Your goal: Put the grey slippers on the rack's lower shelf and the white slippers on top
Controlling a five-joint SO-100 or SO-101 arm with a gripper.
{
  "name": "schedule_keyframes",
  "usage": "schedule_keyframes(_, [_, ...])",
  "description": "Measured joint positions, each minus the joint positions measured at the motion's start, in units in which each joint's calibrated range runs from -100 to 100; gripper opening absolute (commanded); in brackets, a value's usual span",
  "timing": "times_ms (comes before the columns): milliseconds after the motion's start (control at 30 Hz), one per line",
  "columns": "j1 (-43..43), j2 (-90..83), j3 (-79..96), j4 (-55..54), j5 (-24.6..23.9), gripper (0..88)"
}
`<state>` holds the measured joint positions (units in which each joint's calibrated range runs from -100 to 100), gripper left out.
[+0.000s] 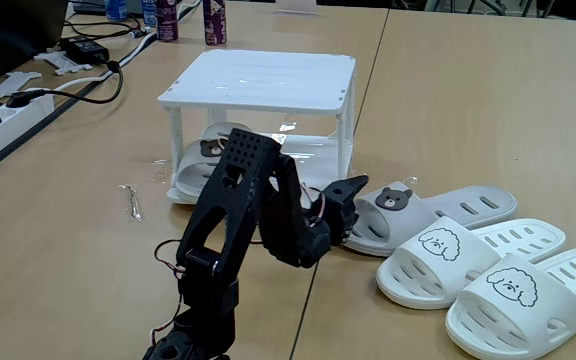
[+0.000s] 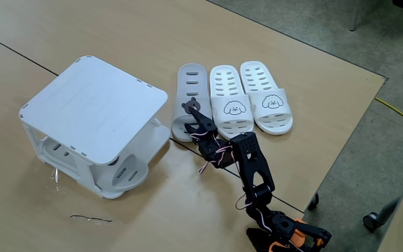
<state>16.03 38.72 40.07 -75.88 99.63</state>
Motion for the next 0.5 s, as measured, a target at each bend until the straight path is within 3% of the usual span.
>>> schedule_keyframes(367, [3.45,9.32,-23.18,13.82,0.00,29.2])
schedule_keyframes(500, [3.37,13.77,-32.43,17.85,0.00,2.7])
